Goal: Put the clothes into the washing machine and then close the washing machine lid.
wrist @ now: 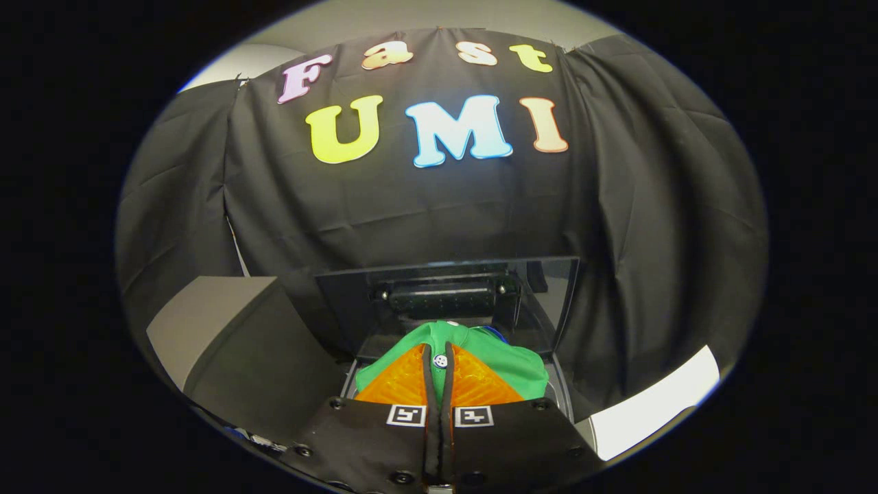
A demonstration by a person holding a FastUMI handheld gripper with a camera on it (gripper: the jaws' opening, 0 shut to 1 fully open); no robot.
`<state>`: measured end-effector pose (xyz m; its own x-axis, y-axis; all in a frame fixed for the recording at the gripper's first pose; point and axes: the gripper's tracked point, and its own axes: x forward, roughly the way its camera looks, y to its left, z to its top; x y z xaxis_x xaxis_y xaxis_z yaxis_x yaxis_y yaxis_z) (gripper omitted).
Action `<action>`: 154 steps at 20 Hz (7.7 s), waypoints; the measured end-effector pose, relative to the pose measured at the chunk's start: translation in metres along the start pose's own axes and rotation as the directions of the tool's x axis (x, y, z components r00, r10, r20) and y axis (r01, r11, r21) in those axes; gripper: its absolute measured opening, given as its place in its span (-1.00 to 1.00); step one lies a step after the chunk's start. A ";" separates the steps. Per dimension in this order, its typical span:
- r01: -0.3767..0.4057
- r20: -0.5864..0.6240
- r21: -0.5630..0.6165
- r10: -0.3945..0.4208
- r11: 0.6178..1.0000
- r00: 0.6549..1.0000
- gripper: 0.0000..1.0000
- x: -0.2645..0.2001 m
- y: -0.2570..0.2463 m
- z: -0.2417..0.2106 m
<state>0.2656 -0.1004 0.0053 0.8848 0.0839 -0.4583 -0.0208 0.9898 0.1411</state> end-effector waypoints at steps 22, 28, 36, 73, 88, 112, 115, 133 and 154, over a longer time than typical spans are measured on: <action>0.028 -0.155 0.048 -0.021 0.998 0.988 -0.97 0.075 -0.024 -0.122; 0.037 -0.197 0.053 -0.026 0.998 0.980 -0.97 0.091 -0.021 -0.148; 0.041 -0.242 0.065 -0.024 0.997 0.970 -0.97 0.099 -0.019 -0.174; -0.047 0.021 -0.014 0.047 0.999 0.999 0.96 -0.019 0.010 0.032; -0.088 0.164 0.038 0.081 0.995 0.983 0.96 0.044 0.014 0.112; 0.072 0.172 -0.058 -0.061 0.996 0.983 0.97 0.154 0.015 0.096; 0.075 0.247 -0.056 -0.059 0.996 0.967 0.97 0.146 0.016 0.096; 0.064 0.293 -0.077 -0.039 0.995 0.955 0.97 0.082 0.021 0.054; 0.062 0.156 -0.067 -0.051 0.996 0.986 0.96 -0.004 0.027 -0.050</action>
<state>0.2379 -0.0678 -0.0328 0.9465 0.0148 -0.3225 0.0027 0.9986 0.0537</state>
